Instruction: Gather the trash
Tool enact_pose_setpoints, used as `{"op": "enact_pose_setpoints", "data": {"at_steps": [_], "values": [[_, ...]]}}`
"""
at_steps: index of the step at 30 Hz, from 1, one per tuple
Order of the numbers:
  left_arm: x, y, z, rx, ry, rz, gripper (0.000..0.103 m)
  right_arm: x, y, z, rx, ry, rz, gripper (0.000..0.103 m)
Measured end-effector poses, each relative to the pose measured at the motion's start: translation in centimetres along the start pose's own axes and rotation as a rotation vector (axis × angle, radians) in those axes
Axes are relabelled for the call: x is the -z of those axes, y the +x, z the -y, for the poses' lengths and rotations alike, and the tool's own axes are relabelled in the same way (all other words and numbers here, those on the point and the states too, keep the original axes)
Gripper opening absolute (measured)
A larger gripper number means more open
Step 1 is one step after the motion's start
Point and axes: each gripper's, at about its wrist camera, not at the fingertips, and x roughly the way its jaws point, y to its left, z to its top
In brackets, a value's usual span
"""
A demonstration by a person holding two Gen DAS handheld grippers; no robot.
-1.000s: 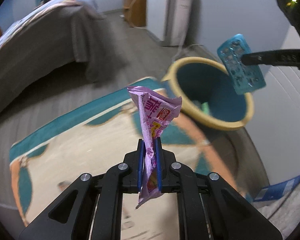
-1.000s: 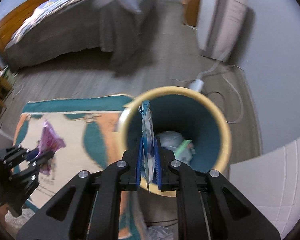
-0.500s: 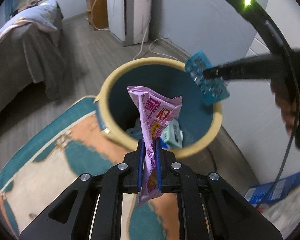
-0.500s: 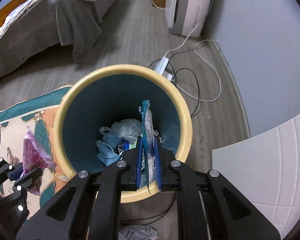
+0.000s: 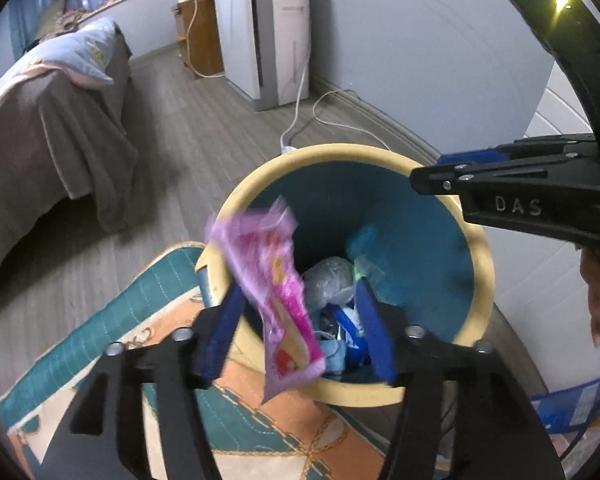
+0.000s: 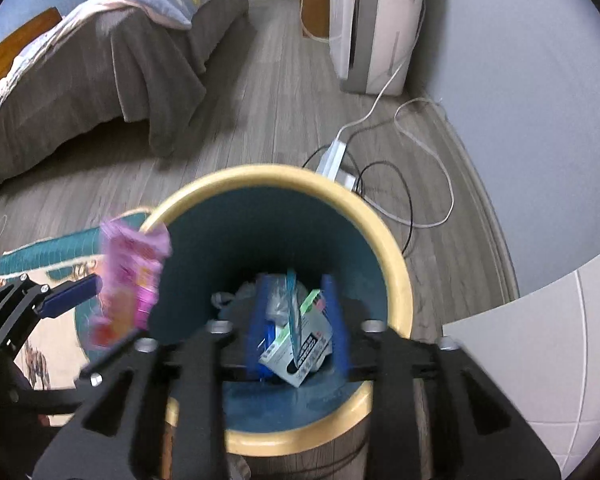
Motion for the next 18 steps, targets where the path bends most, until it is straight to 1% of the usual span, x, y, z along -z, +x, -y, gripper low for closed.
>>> {"op": "enact_pose_setpoints", "data": {"at_steps": [2,3,5,7,9,12,14,16,18], "values": [[0.2,-0.2,-0.2,-0.014,-0.002,0.008,0.075,0.0,-0.1,0.1,0.005,0.001,0.001,0.05],[0.1,-0.3,-0.3,-0.012,-0.005,0.013,0.077,0.0,-0.3,0.1,0.006,-0.001,-0.003,0.055],[0.2,-0.6,-0.5,-0.01,-0.023,0.022,0.084,0.0,-0.6,0.2,0.011,-0.006,0.0,0.06],[0.5,-1.4,-0.7,-0.013,-0.048,0.032,0.09,-0.1,-1.3,0.4,0.022,-0.012,0.009,0.069],[0.5,-2.8,-0.7,-0.029,-0.063,0.044,0.093,-0.2,-2.5,0.7,0.025,-0.013,0.027,0.084],[0.5,-5.4,-0.7,-0.056,-0.07,0.059,0.096,0.2,-4.4,0.7,0.019,-0.011,0.052,0.098],[0.5,-7.5,-0.7,-0.071,-0.086,0.077,0.097,0.8,-6.0,0.4,-0.008,-0.007,0.046,0.097],[0.6,-10.2,-0.4,-0.083,-0.1,0.104,0.098,1.3,-7.6,0.1,-0.001,-0.005,0.057,0.097],[0.7,-12.7,0.1,-0.115,-0.114,0.13,0.098,2.1,-9.4,-0.1,0.02,0.005,0.077,0.097]]}}
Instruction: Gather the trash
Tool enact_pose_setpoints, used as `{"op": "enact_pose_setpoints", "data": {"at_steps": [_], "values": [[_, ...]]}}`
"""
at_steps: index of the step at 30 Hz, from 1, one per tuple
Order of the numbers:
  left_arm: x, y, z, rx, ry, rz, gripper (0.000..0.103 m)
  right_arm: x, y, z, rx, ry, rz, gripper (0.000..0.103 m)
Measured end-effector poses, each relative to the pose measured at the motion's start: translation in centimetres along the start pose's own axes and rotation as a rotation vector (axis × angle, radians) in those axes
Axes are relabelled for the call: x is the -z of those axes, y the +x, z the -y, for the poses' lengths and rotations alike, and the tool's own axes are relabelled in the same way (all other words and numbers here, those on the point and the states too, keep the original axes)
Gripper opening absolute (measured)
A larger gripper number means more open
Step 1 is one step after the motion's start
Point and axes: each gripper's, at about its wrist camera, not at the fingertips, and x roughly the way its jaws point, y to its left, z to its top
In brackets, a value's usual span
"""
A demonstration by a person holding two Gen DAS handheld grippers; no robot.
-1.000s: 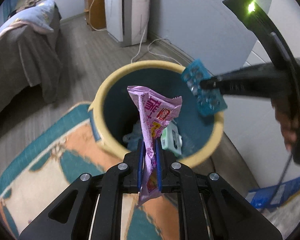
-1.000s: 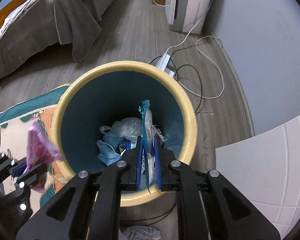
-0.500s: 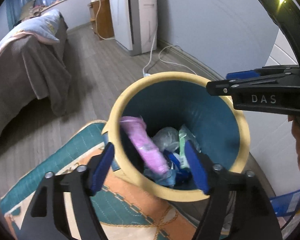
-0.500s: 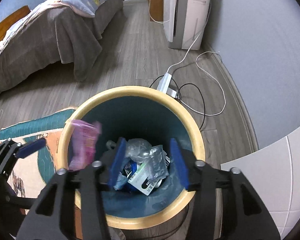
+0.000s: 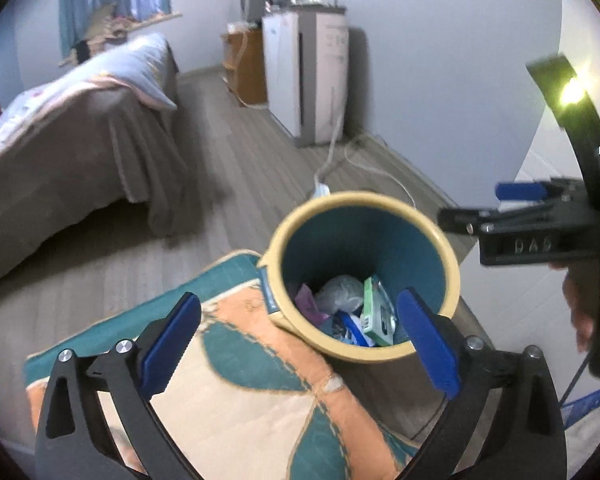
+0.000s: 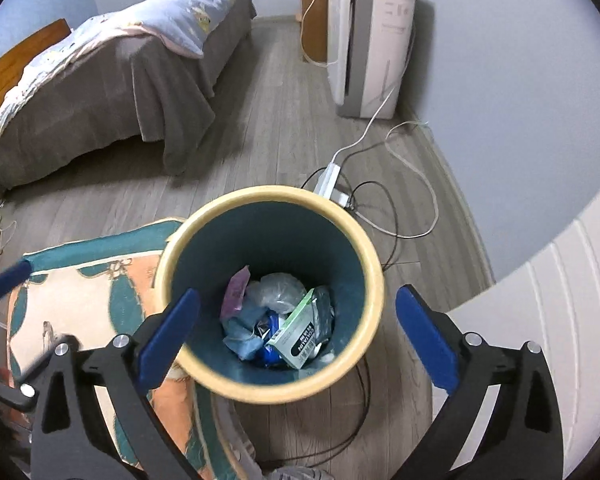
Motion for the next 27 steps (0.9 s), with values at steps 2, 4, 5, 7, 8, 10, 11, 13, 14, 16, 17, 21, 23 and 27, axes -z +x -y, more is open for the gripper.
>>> {"op": "enact_pose_setpoints", "data": {"at_steps": [2,4,5,7,8,10,11,13,14,16,17,21,23,27], "values": [[0.0,-2.0,0.0,-0.013,-0.018,0.017,0.098,0.9,-1.5,0.1,0.01,0.012,0.015,0.097],[0.1,-3.8,0.0,-0.016,-0.043,0.032,0.098,2.0,-2.8,0.3,0.01,0.027,0.022,0.097],[0.3,-4.5,0.0,-0.02,-0.053,0.038,0.098,2.5,-3.3,0.4,0.011,0.032,0.024,0.097],[0.8,-5.9,0.0,-0.028,-0.064,0.043,0.098,3.6,-4.4,0.7,0.021,0.04,0.036,0.097],[1.1,-6.4,0.1,-0.027,-0.062,0.042,0.098,4.2,-5.0,0.7,0.023,0.043,0.045,0.097],[1.8,-7.3,0.3,-0.048,-0.066,0.043,0.098,5.0,-5.9,0.6,0.02,0.044,0.055,0.097],[2.1,-7.7,0.3,-0.067,-0.075,0.04,0.098,5.4,-6.2,0.5,0.018,0.043,0.058,0.097],[2.6,-8.2,0.4,-0.086,-0.09,0.039,0.098,6.1,-7.1,0.2,0.02,0.037,0.072,0.097],[2.9,-8.5,0.4,-0.093,-0.092,0.041,0.098,6.4,-7.4,0.1,0.025,0.032,0.078,0.097],[3.4,-9.2,0.8,-0.101,-0.079,0.058,0.098,7.0,-7.8,-0.4,0.039,0.019,0.084,0.097],[3.6,-9.4,1.0,-0.103,-0.067,0.066,0.098,7.2,-7.8,-0.7,0.036,0.015,0.083,0.097],[3.8,-9.8,1.7,-0.088,-0.042,0.105,0.098,7.6,-7.7,-1.7,0.033,-0.002,0.075,0.097],[3.9,-9.8,1.7,-0.073,-0.043,0.111,0.098,7.8,-7.9,-2.0,0.042,-0.003,0.086,0.097],[4.0,-9.7,1.8,-0.083,-0.04,0.129,0.098,8.0,-8.4,-2.5,0.083,-0.004,0.127,0.097]]}}
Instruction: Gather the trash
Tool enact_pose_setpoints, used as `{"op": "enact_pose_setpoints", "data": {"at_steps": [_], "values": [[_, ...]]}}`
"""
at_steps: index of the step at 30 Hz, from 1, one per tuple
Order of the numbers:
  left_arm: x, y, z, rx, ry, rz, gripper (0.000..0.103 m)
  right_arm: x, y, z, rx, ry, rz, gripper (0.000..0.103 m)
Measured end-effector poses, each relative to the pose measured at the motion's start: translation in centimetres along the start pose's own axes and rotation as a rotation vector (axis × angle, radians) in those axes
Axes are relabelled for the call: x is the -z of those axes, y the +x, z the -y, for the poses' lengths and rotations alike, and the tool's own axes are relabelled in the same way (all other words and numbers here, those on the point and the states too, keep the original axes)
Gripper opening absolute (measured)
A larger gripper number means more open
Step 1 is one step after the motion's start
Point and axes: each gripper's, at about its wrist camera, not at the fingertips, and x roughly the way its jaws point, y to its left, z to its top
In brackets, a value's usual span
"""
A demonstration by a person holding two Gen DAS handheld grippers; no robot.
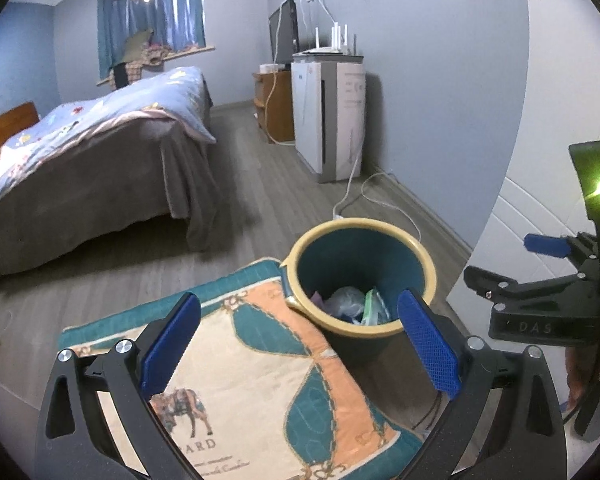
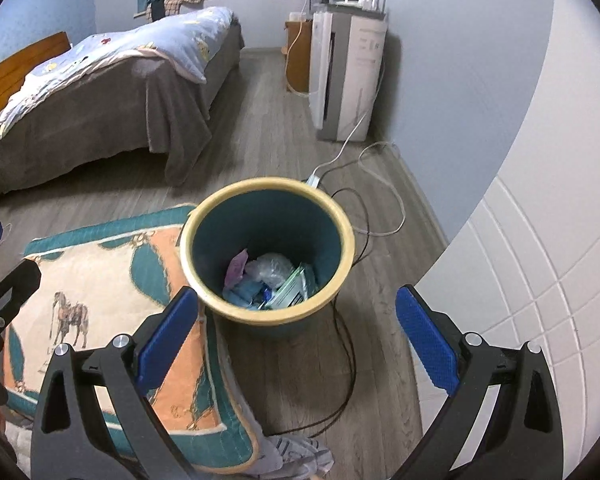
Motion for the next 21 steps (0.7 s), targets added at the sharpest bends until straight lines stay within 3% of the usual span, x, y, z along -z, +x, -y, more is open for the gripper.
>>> {"op": "enact_pose_setpoints", "data": {"at_steps": [21], "values": [[0.55,-0.54,-0.28,0.001,0.021,0.004,0.098,0.31,0.42,0.26,0.026,0.062,-0.04,0.097]]}}
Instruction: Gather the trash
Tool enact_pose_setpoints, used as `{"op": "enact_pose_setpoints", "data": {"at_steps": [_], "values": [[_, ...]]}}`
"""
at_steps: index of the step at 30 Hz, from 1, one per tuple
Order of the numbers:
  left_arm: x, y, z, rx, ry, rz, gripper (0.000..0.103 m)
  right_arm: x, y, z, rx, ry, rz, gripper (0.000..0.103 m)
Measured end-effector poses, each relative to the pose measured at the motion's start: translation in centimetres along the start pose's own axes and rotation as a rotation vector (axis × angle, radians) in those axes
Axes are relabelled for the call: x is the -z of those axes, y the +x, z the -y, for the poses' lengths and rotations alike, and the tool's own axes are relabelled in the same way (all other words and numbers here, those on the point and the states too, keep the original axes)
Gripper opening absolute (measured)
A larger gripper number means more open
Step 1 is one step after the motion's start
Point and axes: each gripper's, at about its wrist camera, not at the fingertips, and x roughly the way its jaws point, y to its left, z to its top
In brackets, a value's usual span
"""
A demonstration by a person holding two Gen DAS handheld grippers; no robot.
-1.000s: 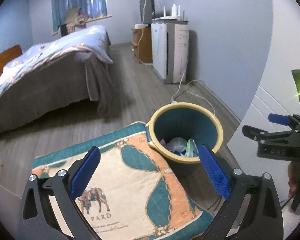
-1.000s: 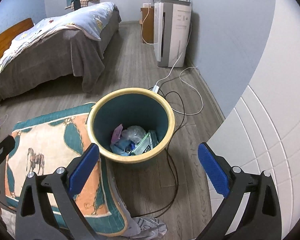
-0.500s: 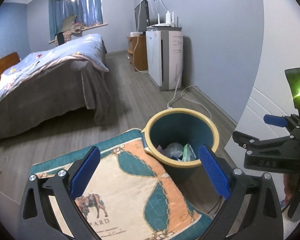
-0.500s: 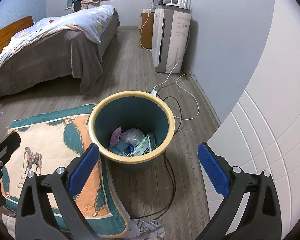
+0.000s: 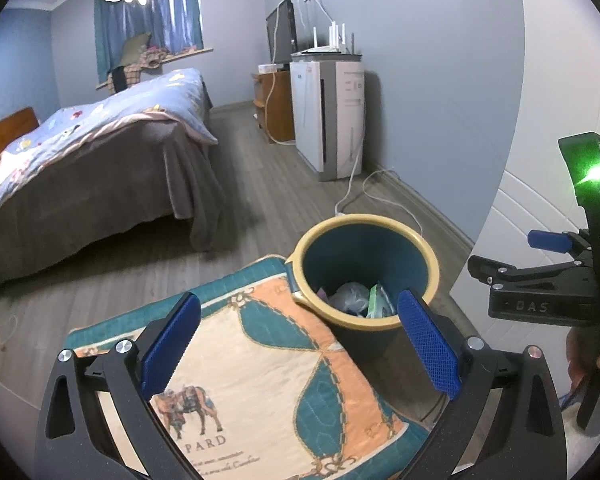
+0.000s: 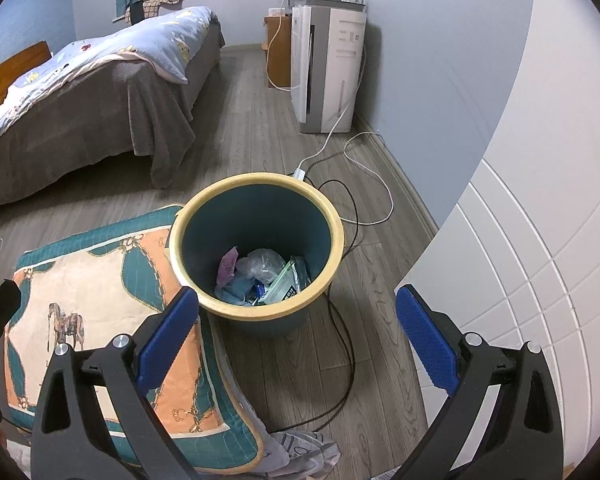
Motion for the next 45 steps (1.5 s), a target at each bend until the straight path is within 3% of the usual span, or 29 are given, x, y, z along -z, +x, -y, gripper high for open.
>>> {"op": "enact_pose_setpoints", "data": {"at_steps": [45], "values": [[-0.1,0.09,-0.28,0.032,-0.009,-0.004,0.098,0.26,0.29,-0.31,0.014,-0.01,-0.012,0.097]]}}
